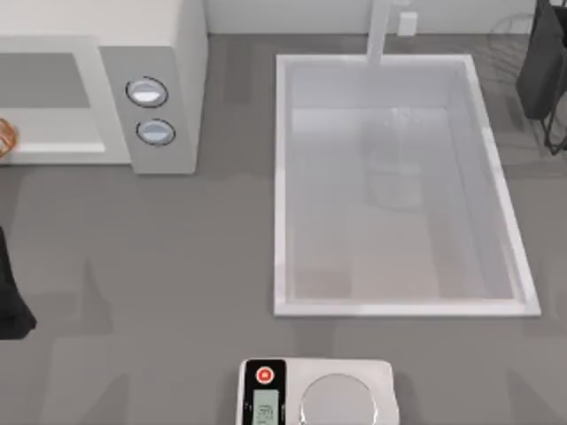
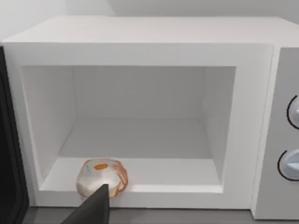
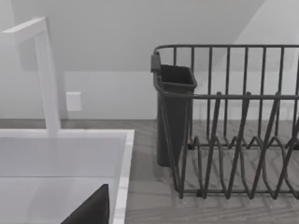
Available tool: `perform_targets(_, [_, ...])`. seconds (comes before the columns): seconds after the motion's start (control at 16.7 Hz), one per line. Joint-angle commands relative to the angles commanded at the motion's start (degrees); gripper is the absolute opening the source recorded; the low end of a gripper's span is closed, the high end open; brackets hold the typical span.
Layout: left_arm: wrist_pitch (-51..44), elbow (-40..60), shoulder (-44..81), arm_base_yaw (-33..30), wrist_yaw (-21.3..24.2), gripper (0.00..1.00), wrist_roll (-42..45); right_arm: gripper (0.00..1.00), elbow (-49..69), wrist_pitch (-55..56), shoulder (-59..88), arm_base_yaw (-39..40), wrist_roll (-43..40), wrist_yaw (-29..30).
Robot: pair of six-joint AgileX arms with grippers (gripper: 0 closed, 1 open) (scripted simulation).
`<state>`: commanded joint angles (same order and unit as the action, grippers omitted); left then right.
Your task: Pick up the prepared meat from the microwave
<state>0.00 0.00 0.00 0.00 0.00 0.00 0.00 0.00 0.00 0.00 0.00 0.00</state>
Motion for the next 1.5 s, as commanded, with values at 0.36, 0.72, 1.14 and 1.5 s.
perform_targets(0.36, [0.0, 0.0, 0.0, 0.0, 0.0, 1.0, 0.0, 1.0, 0.0, 0.0, 0.0, 0.0, 0.0, 0.0])
perform_targets(0.72, [0.0, 0.0, 0.0, 0.0, 0.0, 1.0, 0.0, 1.0, 0.0, 0.0, 0.0, 0.0, 0.0, 0.0])
perform_targets(1.14, [5.4, 3.8, 8.8, 1.1, 1.2, 1.0, 0.5, 1.0, 0.0, 0.0, 0.0, 0.0, 0.0, 0.0])
perform_targets(1.5, [20.7, 14.7, 38.1, 4.3, 4.8, 1.0, 1.9, 1.0, 0.0, 0.0, 0.0, 0.0, 0.0, 0.0])
